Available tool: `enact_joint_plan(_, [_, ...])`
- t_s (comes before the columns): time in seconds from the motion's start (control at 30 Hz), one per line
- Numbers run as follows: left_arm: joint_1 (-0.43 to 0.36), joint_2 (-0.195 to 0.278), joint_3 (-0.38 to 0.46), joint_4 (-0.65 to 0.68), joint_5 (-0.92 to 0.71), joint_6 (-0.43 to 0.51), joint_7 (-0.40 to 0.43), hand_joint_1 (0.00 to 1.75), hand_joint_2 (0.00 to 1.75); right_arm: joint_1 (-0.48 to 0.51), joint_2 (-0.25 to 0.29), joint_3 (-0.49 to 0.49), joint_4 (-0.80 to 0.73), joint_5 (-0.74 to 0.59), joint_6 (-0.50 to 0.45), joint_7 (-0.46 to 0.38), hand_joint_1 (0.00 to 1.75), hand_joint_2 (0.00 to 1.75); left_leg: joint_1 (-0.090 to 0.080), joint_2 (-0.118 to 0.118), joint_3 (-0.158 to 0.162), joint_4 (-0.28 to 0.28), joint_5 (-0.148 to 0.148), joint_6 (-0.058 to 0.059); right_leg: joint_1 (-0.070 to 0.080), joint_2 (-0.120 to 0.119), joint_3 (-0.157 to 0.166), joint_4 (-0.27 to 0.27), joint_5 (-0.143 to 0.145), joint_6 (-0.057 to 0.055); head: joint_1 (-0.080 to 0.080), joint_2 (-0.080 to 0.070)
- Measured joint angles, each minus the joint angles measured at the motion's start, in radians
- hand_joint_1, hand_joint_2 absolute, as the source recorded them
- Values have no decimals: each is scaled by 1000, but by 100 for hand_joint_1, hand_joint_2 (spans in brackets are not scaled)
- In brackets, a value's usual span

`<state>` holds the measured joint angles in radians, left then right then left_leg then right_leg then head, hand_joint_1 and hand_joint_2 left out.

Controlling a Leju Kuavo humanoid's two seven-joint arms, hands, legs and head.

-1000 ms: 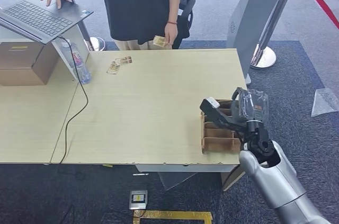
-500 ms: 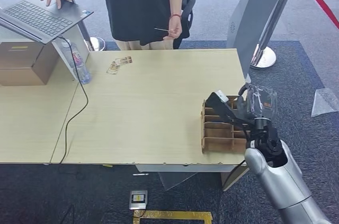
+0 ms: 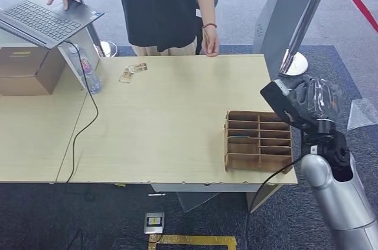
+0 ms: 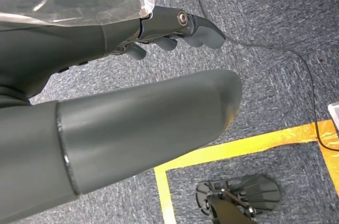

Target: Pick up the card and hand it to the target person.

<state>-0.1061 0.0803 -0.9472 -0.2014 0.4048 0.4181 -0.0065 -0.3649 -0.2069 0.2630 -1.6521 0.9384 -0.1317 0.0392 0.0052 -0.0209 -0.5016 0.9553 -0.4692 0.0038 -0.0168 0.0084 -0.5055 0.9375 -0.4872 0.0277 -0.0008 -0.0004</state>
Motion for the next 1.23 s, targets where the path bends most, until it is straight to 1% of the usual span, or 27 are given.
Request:
enact_joint_plan(0.17, [-1,0,0,0,-5,0,0,0,0,-4,-5,-9,-21,72,-27,20,175,175,0,0,0,0,0,0,0,0,0,0,0,0,0,0])
enact_joint_plan(0.37, [-3,0,-4,0,-17,0,0,0,0,-38,4,21,0,181,-102,39,175,175,0,0,-1,0,0,0,0,0,0,0,0,0,0,0])
enact_joint_plan(0.5, [-8,-1,-7,0,-19,0,0,0,0,-89,30,56,58,241,-180,48,175,175,0,-1,-1,0,0,0,0,-1,0,1,0,0,0,0])
enact_joint_plan(0.67, [-12,-3,-8,0,-23,0,4,0,0,-164,70,91,163,285,-265,60,175,175,0,-1,-1,0,0,0,0,-1,0,1,0,0,0,0])
enact_joint_plan(0.97, [-18,-7,-15,0,-31,0,16,0,0,-260,140,132,338,371,-349,90,175,175,0,-1,-1,0,0,0,0,-1,0,1,0,0,0,0])
enact_joint_plan(1.0, [-18,-8,-16,0,-31,0,16,0,0,-269,147,136,356,381,-354,94,142,175,0,-1,-1,0,0,0,0,-1,0,1,0,0,0,0])
enact_joint_plan(1.1, [-20,-9,-17,0,-31,0,17,0,0,-289,167,147,407,397,-361,102,11,175,0,-1,-1,0,0,0,0,-1,0,1,0,0,0,0])
enact_joint_plan(1.13, [-20,-10,-17,0,-31,0,17,0,0,-294,172,149,421,396,-362,102,0,175,0,-1,-1,0,0,0,0,-1,0,1,0,0,0,0])
enact_joint_plan(1.23, [-20,-11,-17,0,-31,1,18,0,0,-302,183,152,452,378,-363,96,0,175,0,-1,-1,0,0,0,0,-1,0,1,0,0,0,0])
